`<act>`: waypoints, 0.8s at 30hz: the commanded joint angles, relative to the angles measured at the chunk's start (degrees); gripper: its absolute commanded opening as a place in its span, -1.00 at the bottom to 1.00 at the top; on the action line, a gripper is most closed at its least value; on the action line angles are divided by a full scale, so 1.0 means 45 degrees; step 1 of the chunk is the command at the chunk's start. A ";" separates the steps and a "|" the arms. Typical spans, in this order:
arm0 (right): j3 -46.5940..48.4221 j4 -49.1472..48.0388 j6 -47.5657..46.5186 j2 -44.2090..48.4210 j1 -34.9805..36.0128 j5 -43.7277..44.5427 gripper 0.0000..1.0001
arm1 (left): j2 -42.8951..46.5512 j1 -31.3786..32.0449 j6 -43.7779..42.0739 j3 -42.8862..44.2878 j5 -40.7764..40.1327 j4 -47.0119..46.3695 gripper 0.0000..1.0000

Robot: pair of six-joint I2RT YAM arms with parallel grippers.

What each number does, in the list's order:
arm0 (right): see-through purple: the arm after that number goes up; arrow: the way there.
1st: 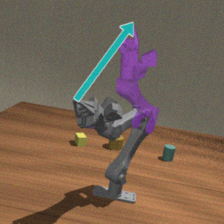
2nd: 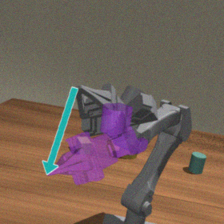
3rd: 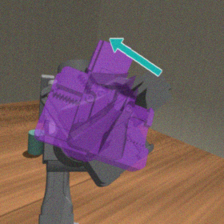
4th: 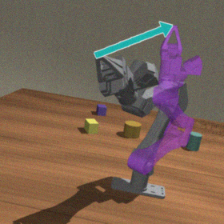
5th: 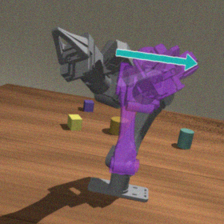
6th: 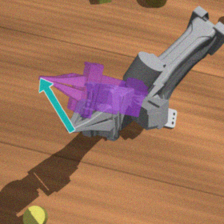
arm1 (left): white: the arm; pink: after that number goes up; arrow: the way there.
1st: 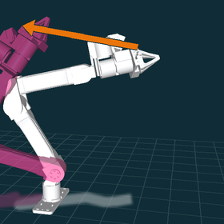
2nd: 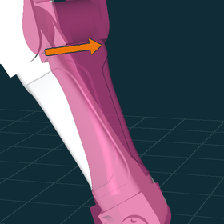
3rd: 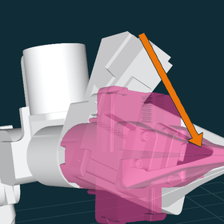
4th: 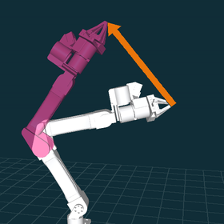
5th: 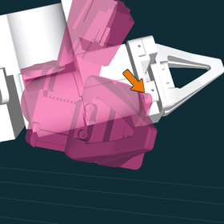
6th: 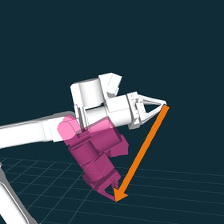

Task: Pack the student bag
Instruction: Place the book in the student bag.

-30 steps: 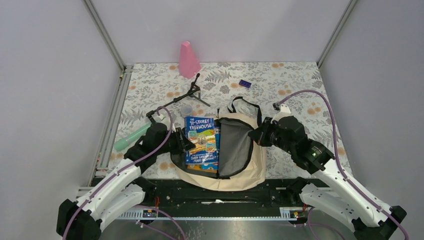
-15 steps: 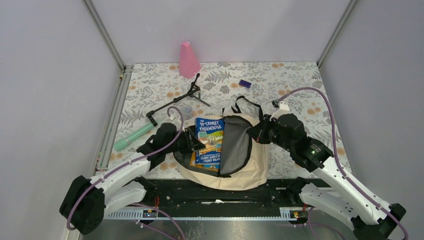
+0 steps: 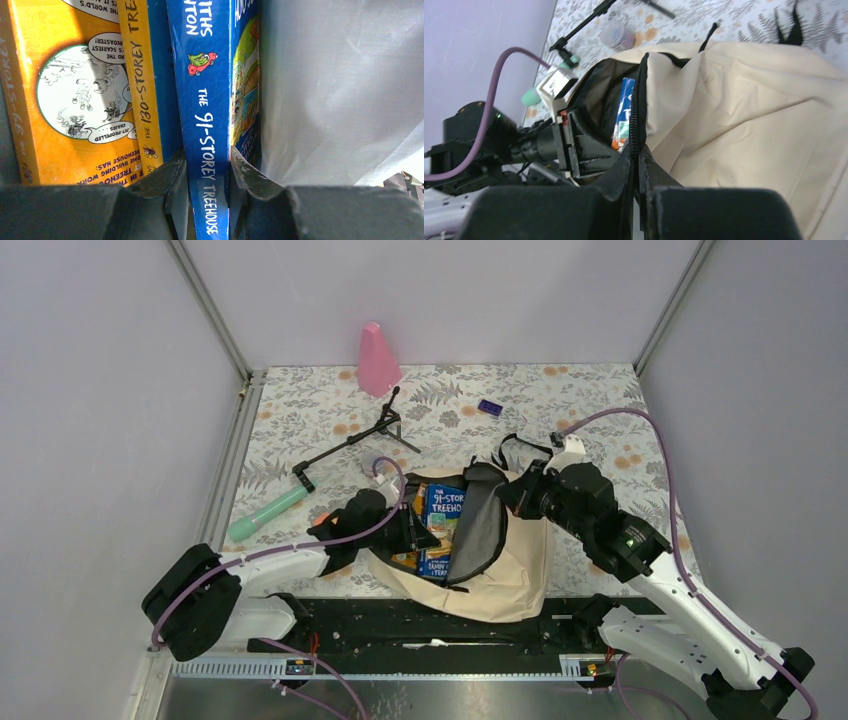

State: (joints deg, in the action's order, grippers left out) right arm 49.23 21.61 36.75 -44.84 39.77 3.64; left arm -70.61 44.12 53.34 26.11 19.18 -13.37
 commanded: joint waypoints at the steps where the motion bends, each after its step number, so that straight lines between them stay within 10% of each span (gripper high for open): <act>1: 0.0634 -0.0313 -0.0686 0.0348 0.0067 0.2129 -1.00 | 0.0450 0.0124 -0.0363 0.0121 0.0196 0.0109 -1.00; 24: 0.0499 -0.1101 -0.0115 -0.0496 0.0068 0.0073 -1.00 | -0.4027 0.0778 0.0197 0.2714 0.0955 -0.2959 -1.00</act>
State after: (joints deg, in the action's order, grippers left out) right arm 51.00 19.84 35.94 -48.18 39.81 3.46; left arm -87.74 47.42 54.39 35.79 22.63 -20.73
